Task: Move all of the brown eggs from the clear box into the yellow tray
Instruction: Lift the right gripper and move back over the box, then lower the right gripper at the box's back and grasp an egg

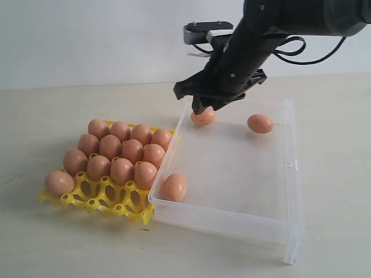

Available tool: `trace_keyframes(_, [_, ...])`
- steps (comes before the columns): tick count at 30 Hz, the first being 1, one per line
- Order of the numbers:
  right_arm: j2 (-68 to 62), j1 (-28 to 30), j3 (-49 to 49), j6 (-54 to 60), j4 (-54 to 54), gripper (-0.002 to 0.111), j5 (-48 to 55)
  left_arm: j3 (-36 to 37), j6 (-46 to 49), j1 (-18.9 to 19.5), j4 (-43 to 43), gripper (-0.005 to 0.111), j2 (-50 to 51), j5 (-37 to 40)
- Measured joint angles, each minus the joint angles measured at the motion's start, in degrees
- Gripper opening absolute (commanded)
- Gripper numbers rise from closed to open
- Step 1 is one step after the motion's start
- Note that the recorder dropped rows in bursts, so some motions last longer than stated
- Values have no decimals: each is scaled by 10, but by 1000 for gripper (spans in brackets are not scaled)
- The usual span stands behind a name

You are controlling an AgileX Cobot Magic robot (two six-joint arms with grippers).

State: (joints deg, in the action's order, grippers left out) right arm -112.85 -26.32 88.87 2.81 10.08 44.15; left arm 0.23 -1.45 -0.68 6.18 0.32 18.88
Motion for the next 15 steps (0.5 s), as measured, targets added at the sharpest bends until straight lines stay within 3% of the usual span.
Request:
trace_keyframes(11, [-50, 65, 1, 104, -49, 52, -4, 0, 0, 0, 0, 0, 0, 0])
trace_keyframes(15, [-81, 81, 47, 114, -84, 52, -2, 0, 0, 0, 0, 0, 0, 0])
